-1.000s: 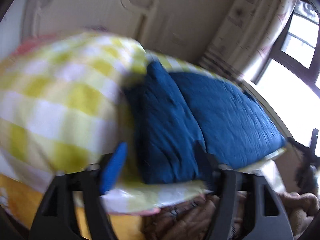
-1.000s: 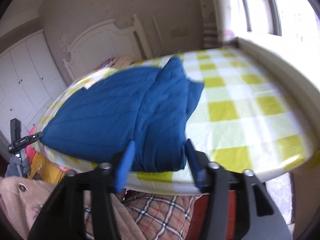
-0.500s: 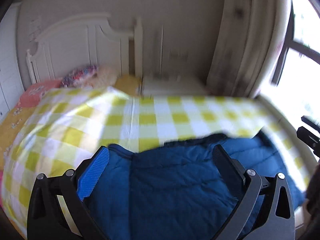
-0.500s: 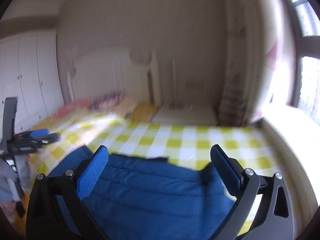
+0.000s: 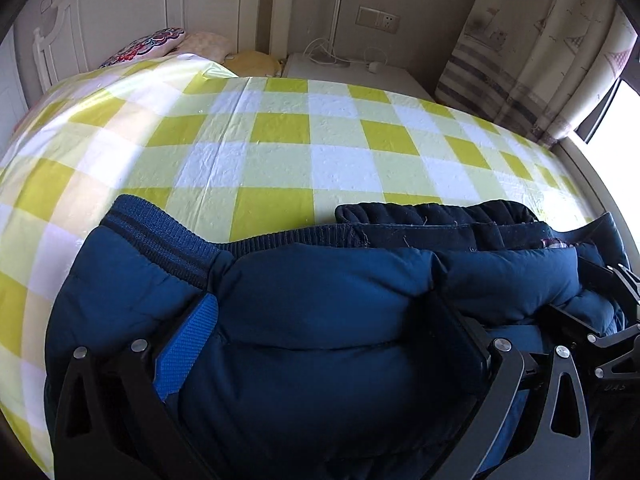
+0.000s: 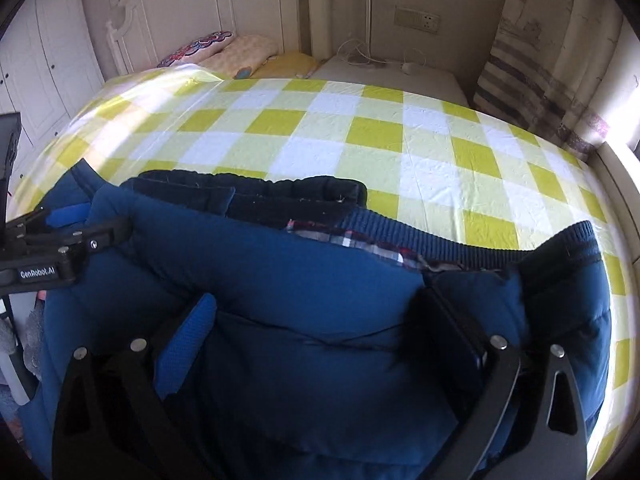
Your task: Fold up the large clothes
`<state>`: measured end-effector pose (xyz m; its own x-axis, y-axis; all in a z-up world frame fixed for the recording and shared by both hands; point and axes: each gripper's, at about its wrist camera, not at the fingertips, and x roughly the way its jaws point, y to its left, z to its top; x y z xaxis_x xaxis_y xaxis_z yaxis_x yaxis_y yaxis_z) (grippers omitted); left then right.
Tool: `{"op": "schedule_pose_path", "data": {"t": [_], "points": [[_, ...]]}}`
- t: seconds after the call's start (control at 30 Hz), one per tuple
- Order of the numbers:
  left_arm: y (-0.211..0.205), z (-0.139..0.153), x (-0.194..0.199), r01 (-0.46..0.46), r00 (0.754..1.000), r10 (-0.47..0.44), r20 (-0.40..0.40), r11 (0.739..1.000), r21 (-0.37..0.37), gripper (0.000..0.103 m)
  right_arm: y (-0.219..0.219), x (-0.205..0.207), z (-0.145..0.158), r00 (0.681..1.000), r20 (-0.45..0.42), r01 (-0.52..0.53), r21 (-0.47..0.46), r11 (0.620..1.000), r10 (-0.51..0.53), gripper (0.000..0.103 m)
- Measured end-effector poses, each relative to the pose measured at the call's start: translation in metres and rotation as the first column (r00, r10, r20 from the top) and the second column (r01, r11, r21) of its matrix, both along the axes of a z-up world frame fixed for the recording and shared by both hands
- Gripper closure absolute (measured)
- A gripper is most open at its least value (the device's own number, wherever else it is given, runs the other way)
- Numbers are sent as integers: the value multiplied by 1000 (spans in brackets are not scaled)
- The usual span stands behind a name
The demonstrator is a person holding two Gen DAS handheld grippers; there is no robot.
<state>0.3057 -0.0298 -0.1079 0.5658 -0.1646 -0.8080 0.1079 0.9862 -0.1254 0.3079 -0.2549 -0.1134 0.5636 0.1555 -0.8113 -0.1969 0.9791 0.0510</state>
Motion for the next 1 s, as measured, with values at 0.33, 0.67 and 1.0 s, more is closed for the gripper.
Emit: {"op": "schedule_pose_path", "data": {"t": [0.33, 0.67, 1.0], "points": [[-3, 1, 1, 5, 1000, -5, 8, 1000, 0, 4, 13, 1, 11, 1000, 10, -10, -114, 993, 11, 3], [0, 2, 1, 6, 1000, -6, 10, 1000, -24, 4, -110, -8, 0, 980, -34, 201, 178, 963, -199, 4], [-2, 2, 1, 5, 1000, -4, 10, 1000, -13, 4, -64, -11, 59, 980, 104, 160, 95, 983, -169, 3]]}}
